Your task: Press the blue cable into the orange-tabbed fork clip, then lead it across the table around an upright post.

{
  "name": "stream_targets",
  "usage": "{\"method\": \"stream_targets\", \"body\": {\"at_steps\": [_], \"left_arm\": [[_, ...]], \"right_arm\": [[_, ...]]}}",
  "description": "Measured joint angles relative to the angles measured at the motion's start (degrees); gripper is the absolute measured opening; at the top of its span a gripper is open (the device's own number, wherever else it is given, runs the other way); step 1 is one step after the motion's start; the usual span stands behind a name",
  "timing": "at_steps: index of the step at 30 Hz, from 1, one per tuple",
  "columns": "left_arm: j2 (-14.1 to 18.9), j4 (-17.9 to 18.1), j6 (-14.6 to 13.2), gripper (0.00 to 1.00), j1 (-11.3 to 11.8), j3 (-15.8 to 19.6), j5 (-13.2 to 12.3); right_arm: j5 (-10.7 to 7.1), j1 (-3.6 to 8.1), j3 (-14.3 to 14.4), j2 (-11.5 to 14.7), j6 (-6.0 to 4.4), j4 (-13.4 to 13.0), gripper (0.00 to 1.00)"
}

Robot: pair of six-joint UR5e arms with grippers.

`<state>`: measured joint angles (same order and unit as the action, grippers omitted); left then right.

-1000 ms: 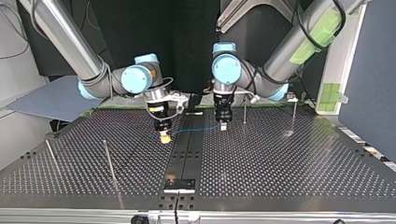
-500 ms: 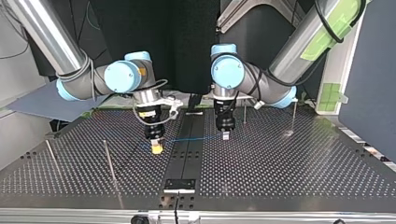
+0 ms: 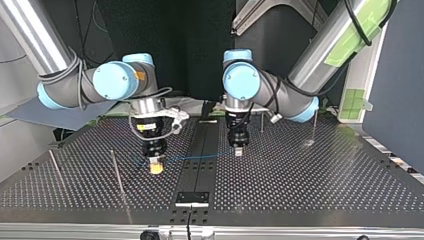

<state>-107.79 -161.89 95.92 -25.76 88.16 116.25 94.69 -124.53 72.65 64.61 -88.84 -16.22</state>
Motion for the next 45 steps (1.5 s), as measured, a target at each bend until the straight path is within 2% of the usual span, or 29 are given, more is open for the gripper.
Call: {"method": "stream_targets", "body": {"at_steps": [6,17,28,35,45], "left_arm": [[0.0,-3.0,-0.2,0.00,-0.8,-3.1,-0.3],[-0.1,-8.7,-0.3,0.00,-1.8,-9.1,-0.8],[-0.3,-11.6,-0.3,0.00,-2.1,-15.0,-2.4],[-3.4,-15.3,-0.3,0.00,-3.1,-19.0,-3.7],[-7.9,-20.3,-0.3,0.00,-5.6,-24.6,-3.9]], "right_arm": [[1.08,0.57,-0.6,0.8,-0.29,1.3,0.00],[1.57,2.93,-2.2,2.8,-0.45,4.8,0.00],[2.22,5.72,-3.3,3.9,-0.68,7.5,0.00],[2.32,7.56,-3.4,5.0,-1.21,8.0,0.00],[2.33,10.11,-3.4,5.6,-1.32,8.8,0.00]]}}
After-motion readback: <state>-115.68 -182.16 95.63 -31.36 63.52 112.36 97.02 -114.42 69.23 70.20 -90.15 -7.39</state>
